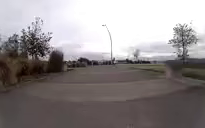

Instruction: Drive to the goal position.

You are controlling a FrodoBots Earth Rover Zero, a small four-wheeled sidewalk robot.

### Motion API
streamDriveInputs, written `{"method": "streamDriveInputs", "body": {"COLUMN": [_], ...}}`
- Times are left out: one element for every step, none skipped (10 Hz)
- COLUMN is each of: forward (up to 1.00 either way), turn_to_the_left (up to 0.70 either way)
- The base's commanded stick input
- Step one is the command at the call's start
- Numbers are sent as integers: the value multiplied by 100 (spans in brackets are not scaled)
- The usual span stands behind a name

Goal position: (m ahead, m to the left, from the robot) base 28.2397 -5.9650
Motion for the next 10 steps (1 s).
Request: {"method": "streamDriveInputs", "body": {"forward": [100, 100, 100, 100, 100, 100, 100, 100, 100, 100], "turn_to_the_left": [0, 0, 0, 0, 0, -40, -40, -31, -14, 0]}}
